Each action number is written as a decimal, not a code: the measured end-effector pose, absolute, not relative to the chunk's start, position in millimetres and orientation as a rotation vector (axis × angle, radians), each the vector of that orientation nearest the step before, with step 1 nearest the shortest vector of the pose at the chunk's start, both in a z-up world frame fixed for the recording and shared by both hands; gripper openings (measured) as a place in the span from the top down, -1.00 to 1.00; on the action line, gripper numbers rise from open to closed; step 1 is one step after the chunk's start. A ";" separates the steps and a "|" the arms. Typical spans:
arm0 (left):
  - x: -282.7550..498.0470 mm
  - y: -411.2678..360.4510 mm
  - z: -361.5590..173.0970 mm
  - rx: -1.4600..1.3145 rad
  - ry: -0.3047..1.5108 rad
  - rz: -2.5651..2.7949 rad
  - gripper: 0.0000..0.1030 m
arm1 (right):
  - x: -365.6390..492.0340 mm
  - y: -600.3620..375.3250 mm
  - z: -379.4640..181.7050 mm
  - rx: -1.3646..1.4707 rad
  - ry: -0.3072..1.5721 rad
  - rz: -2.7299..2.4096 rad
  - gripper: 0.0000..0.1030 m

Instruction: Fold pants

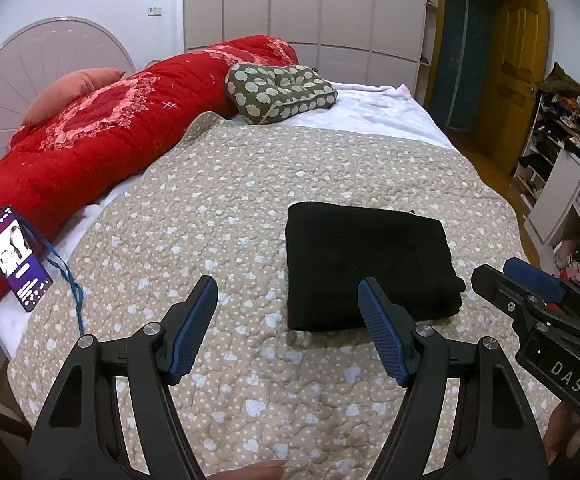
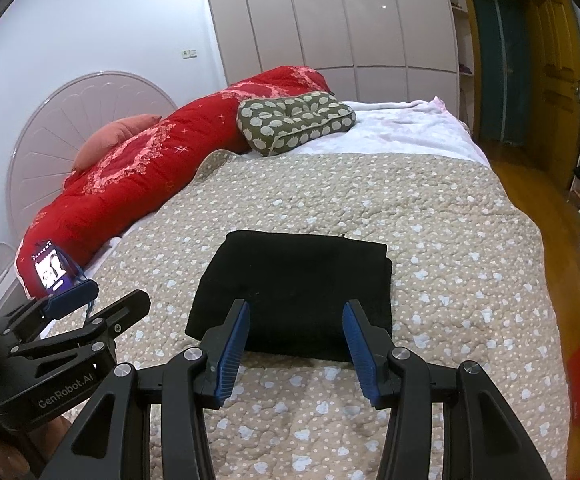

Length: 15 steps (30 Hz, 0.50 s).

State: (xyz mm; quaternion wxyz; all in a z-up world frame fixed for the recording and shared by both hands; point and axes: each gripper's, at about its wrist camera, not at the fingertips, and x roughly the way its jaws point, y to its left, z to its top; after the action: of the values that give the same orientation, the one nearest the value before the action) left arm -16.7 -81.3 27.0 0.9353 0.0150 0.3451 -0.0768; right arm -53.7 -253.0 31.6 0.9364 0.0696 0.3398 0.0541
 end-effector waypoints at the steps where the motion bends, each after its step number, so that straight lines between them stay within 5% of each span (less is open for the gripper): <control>1: -16.6 -81.5 26.4 0.031 0.708 -0.157 -0.42 | -53.8 -253.3 31.8 0.142 0.695 0.111 0.09; 15: -13.3 -78.3 15.8 0.022 0.737 -0.158 -0.42 | -50.7 -247.1 23.2 0.145 0.716 0.122 0.09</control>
State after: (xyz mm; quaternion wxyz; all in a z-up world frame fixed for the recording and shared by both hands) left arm -13.3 -78.3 15.8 0.9297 0.0108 0.3600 -0.0771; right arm -50.7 -247.1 23.2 0.9322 0.0708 0.3500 0.0597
